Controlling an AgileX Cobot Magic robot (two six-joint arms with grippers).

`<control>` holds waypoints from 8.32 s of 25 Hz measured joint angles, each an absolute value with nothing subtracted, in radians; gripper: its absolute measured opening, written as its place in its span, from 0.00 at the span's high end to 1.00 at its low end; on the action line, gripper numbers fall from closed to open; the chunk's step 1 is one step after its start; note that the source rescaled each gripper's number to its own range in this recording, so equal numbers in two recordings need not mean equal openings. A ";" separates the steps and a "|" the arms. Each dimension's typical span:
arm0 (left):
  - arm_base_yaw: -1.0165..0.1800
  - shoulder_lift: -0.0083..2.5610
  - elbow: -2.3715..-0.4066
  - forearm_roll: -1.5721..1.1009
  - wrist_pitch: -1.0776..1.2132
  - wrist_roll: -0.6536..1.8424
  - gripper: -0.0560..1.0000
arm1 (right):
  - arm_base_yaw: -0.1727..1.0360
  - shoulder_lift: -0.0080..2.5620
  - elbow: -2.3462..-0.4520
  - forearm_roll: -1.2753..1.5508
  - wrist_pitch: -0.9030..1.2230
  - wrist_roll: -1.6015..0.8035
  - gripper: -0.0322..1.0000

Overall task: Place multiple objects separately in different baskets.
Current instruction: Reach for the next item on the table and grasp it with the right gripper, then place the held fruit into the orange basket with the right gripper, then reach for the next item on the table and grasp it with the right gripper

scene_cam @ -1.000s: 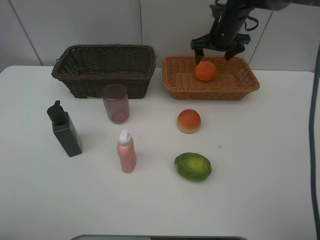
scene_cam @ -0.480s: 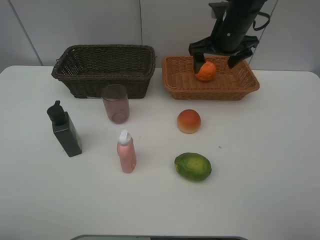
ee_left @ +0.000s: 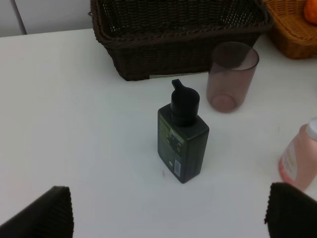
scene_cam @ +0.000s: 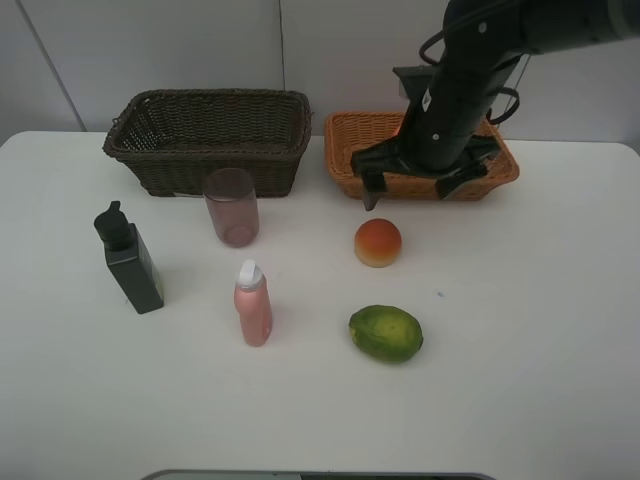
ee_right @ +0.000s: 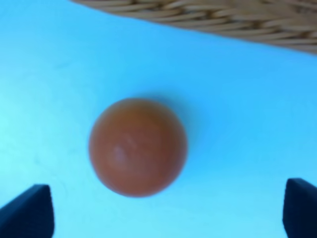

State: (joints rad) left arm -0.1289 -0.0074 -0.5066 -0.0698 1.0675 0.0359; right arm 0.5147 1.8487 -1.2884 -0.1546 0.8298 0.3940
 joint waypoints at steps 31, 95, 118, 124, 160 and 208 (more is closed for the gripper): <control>-0.129 -0.007 -0.507 -0.070 1.067 0.036 0.00 | 0.563 2.027 -1.195 -0.247 0.492 0.793 0.08; -0.129 -0.007 -0.507 -0.070 1.067 0.036 0.00 | 0.360 1.968 -1.618 -0.234 0.974 0.289 0.95; -0.129 -0.007 -0.507 -0.070 1.067 0.036 0.00 | 0.226 2.227 -1.738 -0.244 0.822 0.275 0.89; -0.129 -0.007 -0.507 -0.070 1.067 0.036 0.00 | 0.226 2.227 -1.738 -0.267 0.814 0.275 0.07; -0.129 -0.007 -0.507 -0.070 1.067 0.036 0.00 | 0.664 1.592 -1.038 -0.079 0.979 -0.349 0.00; -0.129 -0.007 -0.507 -0.070 1.067 0.036 0.00 | 0.796 1.824 -0.826 -0.104 0.527 -0.349 0.95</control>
State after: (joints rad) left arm -0.1289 -0.0074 -0.5066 -0.0698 1.0672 0.0359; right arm 0.7955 1.8240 -0.8258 -0.1035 0.5266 -0.3486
